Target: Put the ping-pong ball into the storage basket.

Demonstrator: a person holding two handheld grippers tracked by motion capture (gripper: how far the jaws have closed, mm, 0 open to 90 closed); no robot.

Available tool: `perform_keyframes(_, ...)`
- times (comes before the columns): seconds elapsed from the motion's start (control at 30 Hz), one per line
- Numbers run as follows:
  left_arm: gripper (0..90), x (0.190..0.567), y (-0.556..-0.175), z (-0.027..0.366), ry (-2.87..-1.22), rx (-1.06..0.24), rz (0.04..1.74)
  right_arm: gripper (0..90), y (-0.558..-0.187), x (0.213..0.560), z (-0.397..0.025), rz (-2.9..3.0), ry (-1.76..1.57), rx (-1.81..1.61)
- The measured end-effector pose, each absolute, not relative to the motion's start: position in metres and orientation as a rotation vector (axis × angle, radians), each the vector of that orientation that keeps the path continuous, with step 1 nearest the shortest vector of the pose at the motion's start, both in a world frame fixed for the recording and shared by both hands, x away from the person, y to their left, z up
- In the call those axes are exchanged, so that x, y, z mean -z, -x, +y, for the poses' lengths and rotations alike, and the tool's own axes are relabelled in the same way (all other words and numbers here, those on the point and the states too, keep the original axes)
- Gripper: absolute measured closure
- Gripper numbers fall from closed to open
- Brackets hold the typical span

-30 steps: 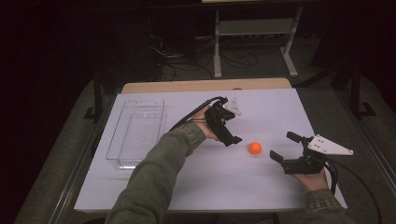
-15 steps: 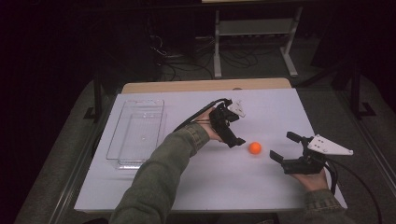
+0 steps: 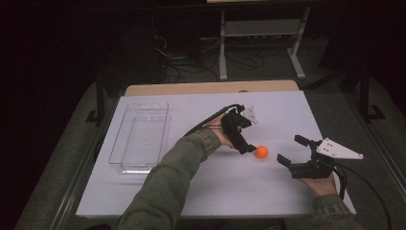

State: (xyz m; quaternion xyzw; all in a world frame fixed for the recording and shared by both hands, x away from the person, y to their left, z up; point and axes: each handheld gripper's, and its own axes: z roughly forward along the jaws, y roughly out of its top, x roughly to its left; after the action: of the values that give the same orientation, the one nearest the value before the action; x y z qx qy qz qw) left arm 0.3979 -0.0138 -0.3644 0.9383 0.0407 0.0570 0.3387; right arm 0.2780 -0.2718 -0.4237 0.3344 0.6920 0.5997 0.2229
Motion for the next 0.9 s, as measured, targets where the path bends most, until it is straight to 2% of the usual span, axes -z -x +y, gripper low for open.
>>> perform_keyframes(0.9,0.0,0.386,-0.396,-0.041,-2.478,-0.09,0.061,0.0,-0.277,0.423,-0.271,1.911,-0.915,-1.656)
